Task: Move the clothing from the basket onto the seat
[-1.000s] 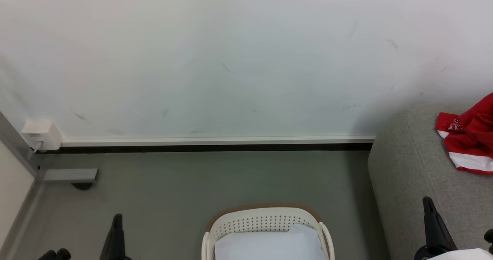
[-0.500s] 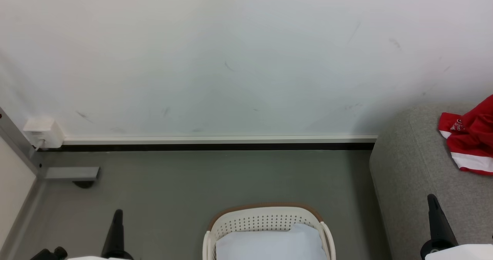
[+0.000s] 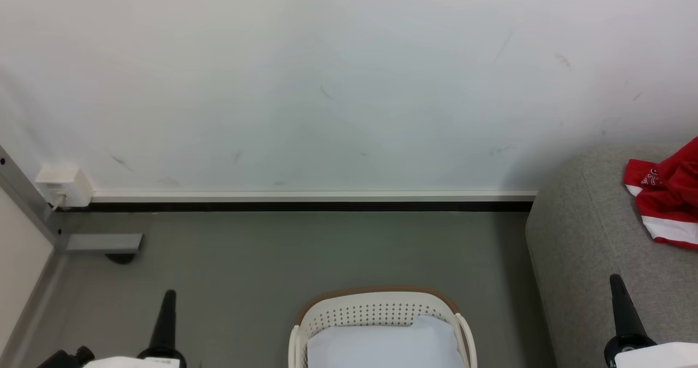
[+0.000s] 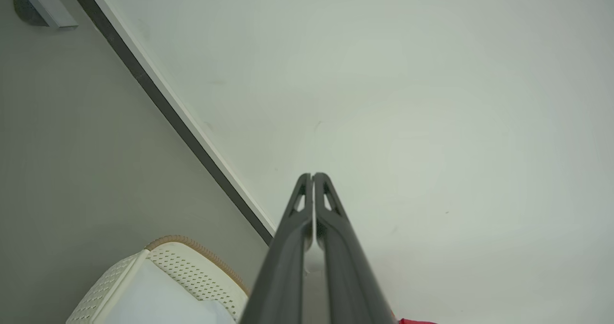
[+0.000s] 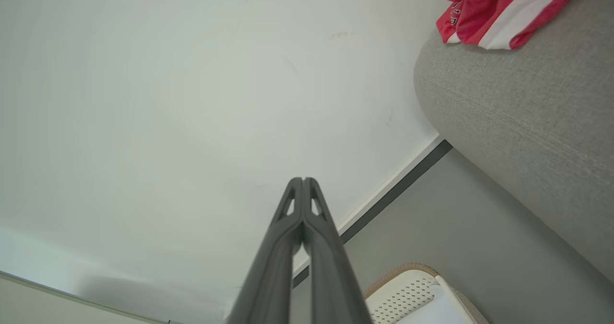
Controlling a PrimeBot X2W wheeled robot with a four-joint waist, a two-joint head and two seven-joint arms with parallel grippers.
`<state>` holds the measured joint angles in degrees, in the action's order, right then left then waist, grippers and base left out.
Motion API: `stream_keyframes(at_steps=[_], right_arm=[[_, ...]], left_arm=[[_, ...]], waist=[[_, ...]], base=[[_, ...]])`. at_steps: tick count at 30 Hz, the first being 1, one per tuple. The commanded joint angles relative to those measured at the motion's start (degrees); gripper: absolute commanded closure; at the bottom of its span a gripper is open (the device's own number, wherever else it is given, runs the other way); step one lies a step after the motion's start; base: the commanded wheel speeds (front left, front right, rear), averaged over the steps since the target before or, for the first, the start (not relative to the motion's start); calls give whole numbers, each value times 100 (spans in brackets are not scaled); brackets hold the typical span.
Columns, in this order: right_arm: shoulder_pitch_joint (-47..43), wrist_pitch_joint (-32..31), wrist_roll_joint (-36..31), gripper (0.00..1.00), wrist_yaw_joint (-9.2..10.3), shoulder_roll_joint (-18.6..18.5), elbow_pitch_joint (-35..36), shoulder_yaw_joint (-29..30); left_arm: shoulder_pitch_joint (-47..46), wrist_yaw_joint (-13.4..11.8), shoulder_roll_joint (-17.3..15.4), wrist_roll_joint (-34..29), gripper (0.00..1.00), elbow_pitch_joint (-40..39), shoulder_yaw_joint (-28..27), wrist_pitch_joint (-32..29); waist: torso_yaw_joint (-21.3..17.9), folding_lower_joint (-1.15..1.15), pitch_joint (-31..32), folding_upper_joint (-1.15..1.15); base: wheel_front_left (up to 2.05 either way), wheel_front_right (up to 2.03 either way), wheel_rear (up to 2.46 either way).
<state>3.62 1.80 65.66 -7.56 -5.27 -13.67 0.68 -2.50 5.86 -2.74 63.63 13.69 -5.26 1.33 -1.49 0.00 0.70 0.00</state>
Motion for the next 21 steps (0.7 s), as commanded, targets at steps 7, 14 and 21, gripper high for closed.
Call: stream_keyframes(at_steps=[7,14,21], right_arm=[[158,-132,470,100,8,23,19,114],[177,-241,816,100,8,53,12,183],[199,-336,1137,100,9,75,4,251]], left_arm=[[-152,56,-31,515,100,-30,-46,-133],[-190,74,-30,876,100,-20,-61,-238],[-235,89,-30,1222,100,-10,-77,-330]], waist=[[17,0,-10,0],[33,0,-19,0],[50,0,-29,0]], base=[[0,0,0],[0,0,0],[0,0,0]])
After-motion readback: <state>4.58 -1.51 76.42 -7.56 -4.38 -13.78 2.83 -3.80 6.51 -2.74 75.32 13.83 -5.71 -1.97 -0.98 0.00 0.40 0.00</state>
